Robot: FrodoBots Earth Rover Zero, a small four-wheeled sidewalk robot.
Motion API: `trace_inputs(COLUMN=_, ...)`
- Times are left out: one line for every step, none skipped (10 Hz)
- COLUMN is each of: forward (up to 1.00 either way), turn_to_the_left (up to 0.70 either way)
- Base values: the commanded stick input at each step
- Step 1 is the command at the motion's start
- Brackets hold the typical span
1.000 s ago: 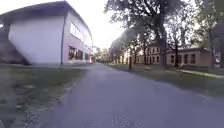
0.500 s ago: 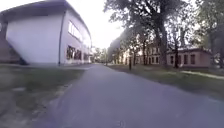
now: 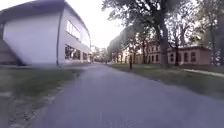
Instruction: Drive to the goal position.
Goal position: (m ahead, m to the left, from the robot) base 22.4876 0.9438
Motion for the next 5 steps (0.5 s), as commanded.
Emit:
trace_inputs(forward=0.70, turn_to_the_left=0.00)
trace_inputs(forward=0.70, turn_to_the_left=0.00)
trace_inputs(forward=0.70, turn_to_the_left=0.00)
trace_inputs(forward=0.70, turn_to_the_left=0.00)
trace_inputs(forward=0.70, turn_to_the_left=0.00)
